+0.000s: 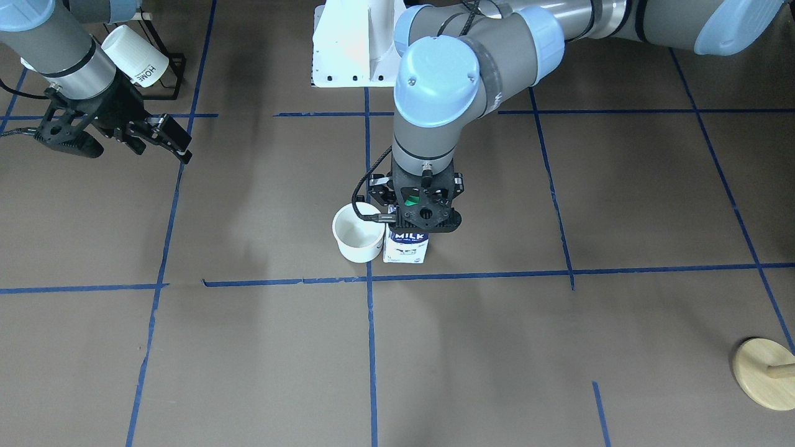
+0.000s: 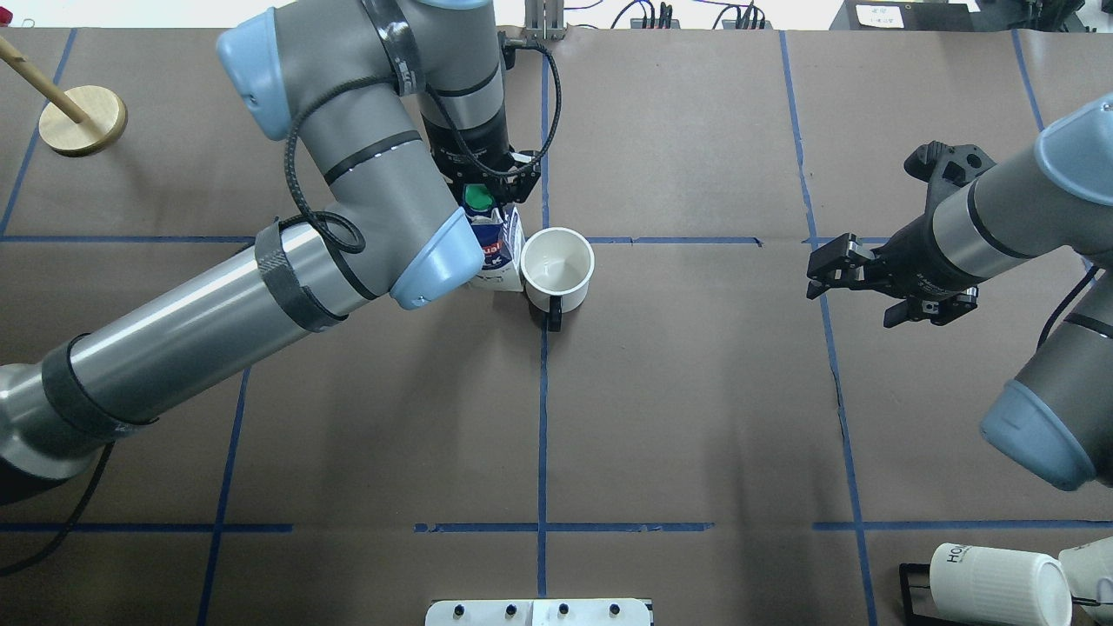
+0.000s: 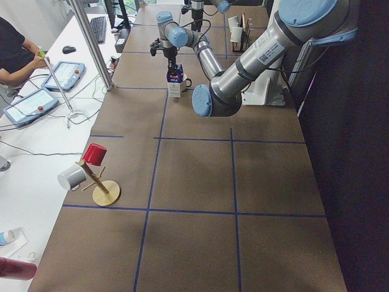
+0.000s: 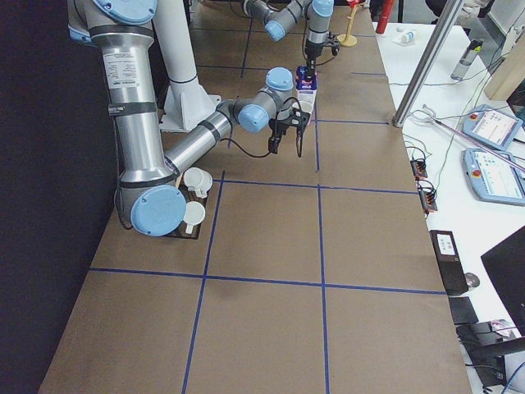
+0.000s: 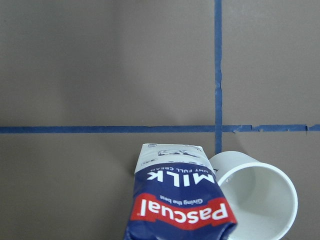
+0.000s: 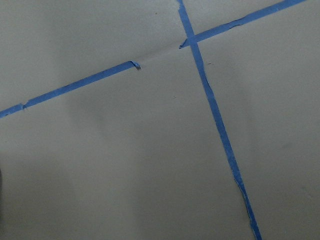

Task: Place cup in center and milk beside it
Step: 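Carry the milk carton with the left gripper and set it beside the mug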

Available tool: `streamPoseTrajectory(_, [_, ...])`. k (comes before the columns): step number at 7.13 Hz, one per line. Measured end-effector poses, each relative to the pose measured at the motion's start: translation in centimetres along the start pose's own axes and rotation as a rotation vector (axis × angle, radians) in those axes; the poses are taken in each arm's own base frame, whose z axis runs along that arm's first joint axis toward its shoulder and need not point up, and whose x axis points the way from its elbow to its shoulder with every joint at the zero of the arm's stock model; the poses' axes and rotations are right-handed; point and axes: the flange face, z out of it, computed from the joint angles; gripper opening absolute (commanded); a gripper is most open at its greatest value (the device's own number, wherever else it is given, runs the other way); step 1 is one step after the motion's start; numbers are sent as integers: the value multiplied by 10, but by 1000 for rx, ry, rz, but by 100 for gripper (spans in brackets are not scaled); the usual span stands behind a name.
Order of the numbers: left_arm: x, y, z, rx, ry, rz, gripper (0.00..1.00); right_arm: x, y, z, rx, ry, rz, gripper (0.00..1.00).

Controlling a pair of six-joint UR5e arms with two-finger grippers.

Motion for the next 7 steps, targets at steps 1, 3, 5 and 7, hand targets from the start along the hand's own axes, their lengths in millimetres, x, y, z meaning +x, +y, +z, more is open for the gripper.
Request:
streamPoseTrajectory(1, [3,0,7,-1,3,-8,9,0,0,0,0,1,0,100])
streamPoseTrajectory(3, [6,0,14,-2,7,-29,92,1,0,1,1,1,-1,100])
streamPoseTrajectory(5, [7,1,13,1,14,-46,100,1,0,1,1,1,-1,100])
streamPoseTrajectory(7, [9,6,-9,27,48,-38,100,1,-1,0,0,0,-1,100])
